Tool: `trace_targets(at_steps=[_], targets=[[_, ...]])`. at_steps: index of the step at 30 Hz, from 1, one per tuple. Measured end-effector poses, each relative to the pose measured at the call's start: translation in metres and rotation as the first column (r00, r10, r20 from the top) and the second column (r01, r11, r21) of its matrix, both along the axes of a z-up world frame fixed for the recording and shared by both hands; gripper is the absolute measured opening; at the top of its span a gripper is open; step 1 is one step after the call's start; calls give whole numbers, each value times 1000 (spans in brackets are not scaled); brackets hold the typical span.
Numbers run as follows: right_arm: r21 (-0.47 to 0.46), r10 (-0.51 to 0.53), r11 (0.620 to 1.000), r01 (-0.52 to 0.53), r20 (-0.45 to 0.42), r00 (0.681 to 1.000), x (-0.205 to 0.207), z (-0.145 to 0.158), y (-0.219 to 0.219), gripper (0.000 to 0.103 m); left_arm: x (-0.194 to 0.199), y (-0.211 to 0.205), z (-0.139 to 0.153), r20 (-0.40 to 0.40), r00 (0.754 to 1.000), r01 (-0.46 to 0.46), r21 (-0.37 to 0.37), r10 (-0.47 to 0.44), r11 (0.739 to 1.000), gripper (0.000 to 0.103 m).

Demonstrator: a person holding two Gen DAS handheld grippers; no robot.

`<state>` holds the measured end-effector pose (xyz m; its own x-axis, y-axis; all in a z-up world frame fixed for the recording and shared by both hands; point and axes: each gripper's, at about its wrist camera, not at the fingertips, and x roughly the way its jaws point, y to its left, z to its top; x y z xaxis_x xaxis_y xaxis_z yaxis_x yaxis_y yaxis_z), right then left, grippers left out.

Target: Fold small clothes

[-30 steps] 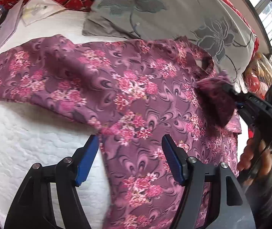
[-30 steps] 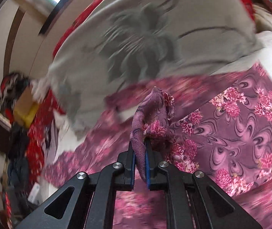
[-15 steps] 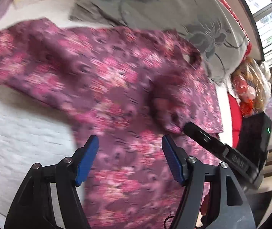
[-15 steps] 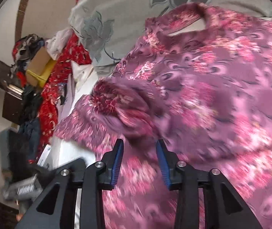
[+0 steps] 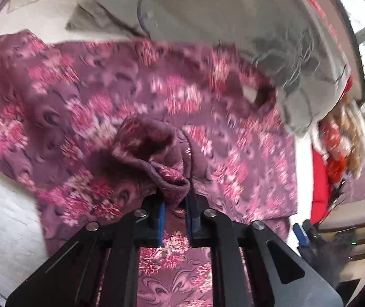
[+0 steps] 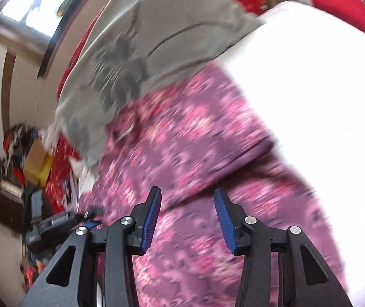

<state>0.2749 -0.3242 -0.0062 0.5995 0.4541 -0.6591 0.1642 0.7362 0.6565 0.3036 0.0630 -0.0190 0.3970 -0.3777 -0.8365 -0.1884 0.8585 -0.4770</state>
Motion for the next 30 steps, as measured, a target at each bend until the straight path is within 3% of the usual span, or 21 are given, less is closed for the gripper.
trace_targets(at_steps=[3, 7, 8, 9, 12, 14, 16, 17, 18, 20, 22, 24, 26, 30], targets=[[-4, -98, 995, 98, -4, 995, 8, -8, -24, 46, -5, 14, 8, 23, 1000, -18, -4, 18, 1000, 10], [-46, -168, 985, 165, -53, 984, 32, -26, -37, 44, -10, 21, 2, -17, 1000, -13, 15, 13, 1000, 10], [-43, -156, 987, 154, -72, 985, 39, -31, -37, 36, -13, 21, 1, -16, 1000, -14, 2, 14, 1000, 10], [-29, -142, 990, 141, -66, 988, 42, -31, -35, 13, -16, 22, 2, -6, 1000, -11, -4, 11, 1000, 10], [-45, -124, 991, 127, 52, 991, 34, -12, -30, 13, -25, 22, -6, -15, 1000, -7, 56, 8, 998, 11], [-65, -132, 989, 135, 45, 990, 29, -16, -30, 13, -30, 26, -20, -66, 998, -2, 78, 7, 997, 12], [-81, -123, 990, 117, -67, 990, 33, -39, -34, 14, -38, 36, -27, -98, 995, -23, 42, 27, 999, 12], [-46, -119, 992, 115, -89, 989, 31, -46, -37, 13, -45, 43, -25, -91, 995, -42, 5, 43, 999, 12], [-35, -132, 991, 130, -70, 989, 27, -43, -41, 20, -53, 52, -16, -58, 996, -66, -42, 64, 997, 12], [-83, -170, 982, 168, -12, 985, 16, -22, -41, 22, -58, 60, -1, -7, 996, -89, -74, 89, 993, 15], [-90, -144, 985, 148, 52, 988, 12, -5, -34, 22, -52, 57, 12, 22, 996, -88, -74, 89, 993, 27], [-110, -83, 990, 90, 71, 994, 16, 6, -16, 23, -42, 47, 18, 48, 995, -80, -45, 82, 996, 41], [-127, -17, 992, 27, 74, 997, 20, 10, 7, 23, -31, 31, 14, 42, 998, -55, 1, 55, 998, 41], [-182, 119, 977, -107, 56, 991, 27, 8, 65, 23, -13, 20, -18, -66, 997, -26, 111, 33, 993, 41]])
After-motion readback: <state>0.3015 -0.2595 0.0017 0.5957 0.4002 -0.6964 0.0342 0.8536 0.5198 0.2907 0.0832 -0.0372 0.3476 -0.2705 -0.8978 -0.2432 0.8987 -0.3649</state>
